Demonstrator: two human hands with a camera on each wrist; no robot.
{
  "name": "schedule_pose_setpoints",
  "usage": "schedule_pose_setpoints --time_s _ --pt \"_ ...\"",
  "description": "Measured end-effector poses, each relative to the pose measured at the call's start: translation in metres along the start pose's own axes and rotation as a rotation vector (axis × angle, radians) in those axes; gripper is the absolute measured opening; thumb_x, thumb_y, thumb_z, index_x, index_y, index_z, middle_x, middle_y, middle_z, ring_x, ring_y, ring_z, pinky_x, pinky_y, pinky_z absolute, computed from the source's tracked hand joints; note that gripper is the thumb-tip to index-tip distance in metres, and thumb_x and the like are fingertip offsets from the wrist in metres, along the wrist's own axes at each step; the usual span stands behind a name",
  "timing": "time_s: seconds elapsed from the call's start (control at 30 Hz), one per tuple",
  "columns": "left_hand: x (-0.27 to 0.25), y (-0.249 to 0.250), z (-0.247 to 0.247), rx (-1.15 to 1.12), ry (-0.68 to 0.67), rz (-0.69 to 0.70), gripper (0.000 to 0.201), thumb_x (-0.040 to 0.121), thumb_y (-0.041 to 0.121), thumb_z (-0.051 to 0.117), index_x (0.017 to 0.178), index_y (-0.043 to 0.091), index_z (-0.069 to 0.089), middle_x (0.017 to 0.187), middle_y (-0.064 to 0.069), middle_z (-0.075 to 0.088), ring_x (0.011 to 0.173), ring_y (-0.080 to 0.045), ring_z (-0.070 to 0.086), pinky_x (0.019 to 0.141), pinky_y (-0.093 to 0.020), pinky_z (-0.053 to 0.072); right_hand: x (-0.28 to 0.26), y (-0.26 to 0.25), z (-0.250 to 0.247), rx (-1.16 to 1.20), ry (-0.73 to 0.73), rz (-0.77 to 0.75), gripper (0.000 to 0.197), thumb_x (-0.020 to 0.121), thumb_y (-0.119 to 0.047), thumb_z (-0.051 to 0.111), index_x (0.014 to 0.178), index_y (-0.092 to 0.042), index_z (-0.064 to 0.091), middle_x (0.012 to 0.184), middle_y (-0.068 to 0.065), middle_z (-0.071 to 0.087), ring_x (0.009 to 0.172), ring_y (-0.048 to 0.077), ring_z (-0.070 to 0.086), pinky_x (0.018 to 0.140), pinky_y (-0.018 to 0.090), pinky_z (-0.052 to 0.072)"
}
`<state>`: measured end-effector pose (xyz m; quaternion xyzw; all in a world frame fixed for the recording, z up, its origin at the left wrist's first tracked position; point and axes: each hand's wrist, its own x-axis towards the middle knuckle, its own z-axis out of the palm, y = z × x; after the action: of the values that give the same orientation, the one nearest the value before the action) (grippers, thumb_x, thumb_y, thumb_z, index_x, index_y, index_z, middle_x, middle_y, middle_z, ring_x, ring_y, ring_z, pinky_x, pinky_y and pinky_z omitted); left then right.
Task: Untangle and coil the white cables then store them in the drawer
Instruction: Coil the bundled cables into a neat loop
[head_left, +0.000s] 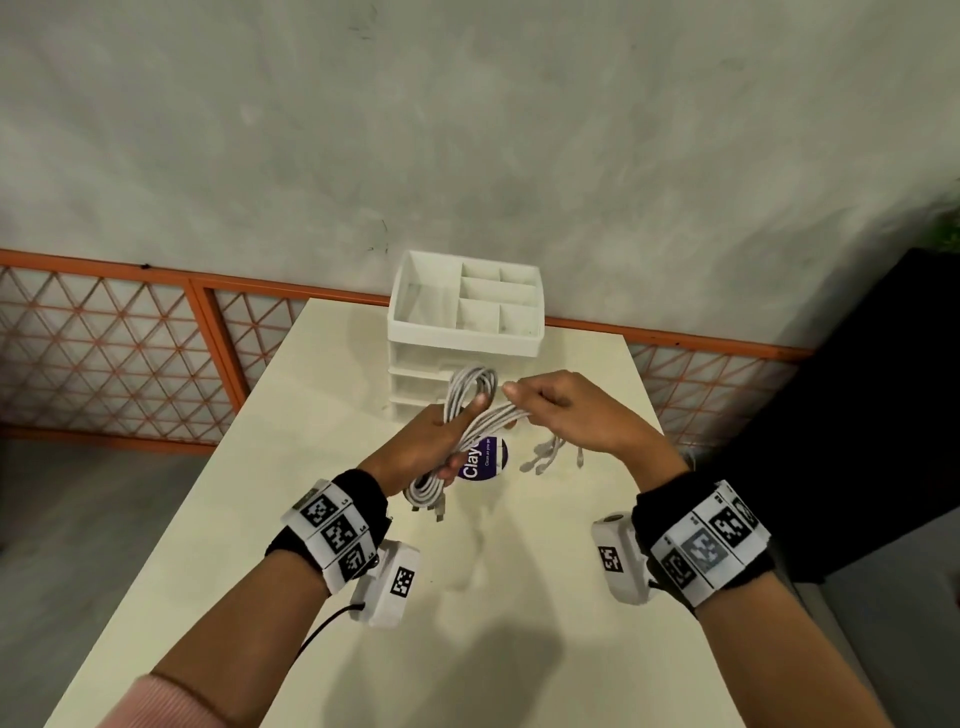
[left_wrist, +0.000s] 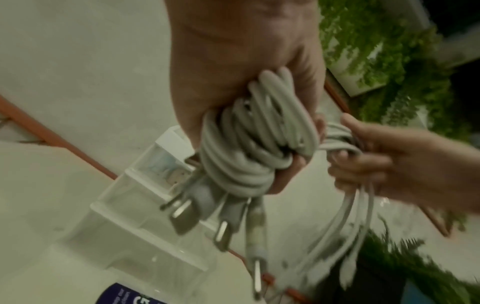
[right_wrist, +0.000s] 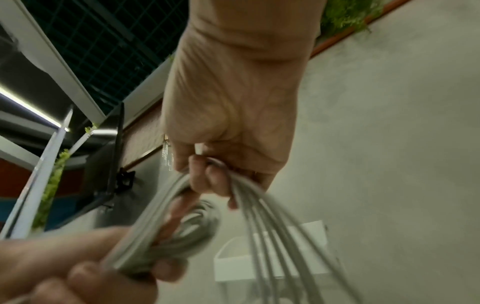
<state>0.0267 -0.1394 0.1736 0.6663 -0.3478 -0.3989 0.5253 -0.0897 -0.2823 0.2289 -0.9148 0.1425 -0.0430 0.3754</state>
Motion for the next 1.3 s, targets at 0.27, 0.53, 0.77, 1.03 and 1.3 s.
schedule_pose_setpoints --time_s 0.27,0.53,0.77,1.03,1.3 --pt "-0.001 0.002 0.025 -0.027 -0.107 -0.026 0.069 0.076 0.080 0.033 0.073 0.012 0.045 0.048 0.001 0.038 0.037 -0.011 0.031 0.044 -0.022 0.029 0.018 -0.013 0.001 0.313 0.180 0.049 0.022 0.083 -0.011 0.065 0.085 -0.018 0.045 0.063 0.014 0.054 0.050 0.016 0.047 0.047 0.021 0.036" --pt "0.004 -0.008 0.029 0.023 -0.096 -0.047 0.056 0.088 0.059 0.050 0.070 0.006 0.047 0.052 -0.006 0.034 0.042 -0.017 0.028 0.040 -0.020 0.029 0.022 -0.009 -0.003 0.046 0.189 0.038 0.041 0.077 -0.050 0.069 0.082 -0.013 0.051 0.053 -0.004 0.047 0.045 0.009 0.040 0.047 0.020 0.030" --pt "-0.002 -0.003 0.012 -0.130 -0.029 0.015 0.049 0.094 0.050 0.046 0.069 0.007 0.045 0.045 0.000 0.034 0.038 -0.014 0.030 0.044 -0.024 0.030 0.008 0.033 -0.021 0.341 0.083 -0.021 0.019 0.091 -0.030 0.057 0.094 -0.011 0.058 0.054 -0.011 0.045 0.053 0.004 0.038 0.054 0.020 0.032" --pt "0.008 -0.005 0.017 -0.121 0.079 0.104 0.049 0.093 0.048 0.050 0.065 0.007 0.046 0.046 -0.004 0.041 0.040 -0.019 0.041 0.051 -0.025 0.041 0.015 0.029 0.034 0.413 0.630 -0.071 0.018 0.094 -0.027 0.054 0.100 -0.025 0.071 0.051 -0.013 0.052 0.045 0.002 0.042 0.042 0.013 0.038" --pt "0.009 -0.007 0.021 -0.055 0.087 0.164 0.042 0.095 0.026 0.054 0.063 -0.001 0.058 0.044 -0.002 0.053 0.043 -0.012 0.051 0.053 -0.016 0.044 0.016 0.019 0.042 0.171 0.500 0.060 0.033 0.099 -0.032 0.042 0.094 -0.013 0.068 0.077 0.014 0.069 0.069 0.020 0.065 0.066 0.026 0.049"
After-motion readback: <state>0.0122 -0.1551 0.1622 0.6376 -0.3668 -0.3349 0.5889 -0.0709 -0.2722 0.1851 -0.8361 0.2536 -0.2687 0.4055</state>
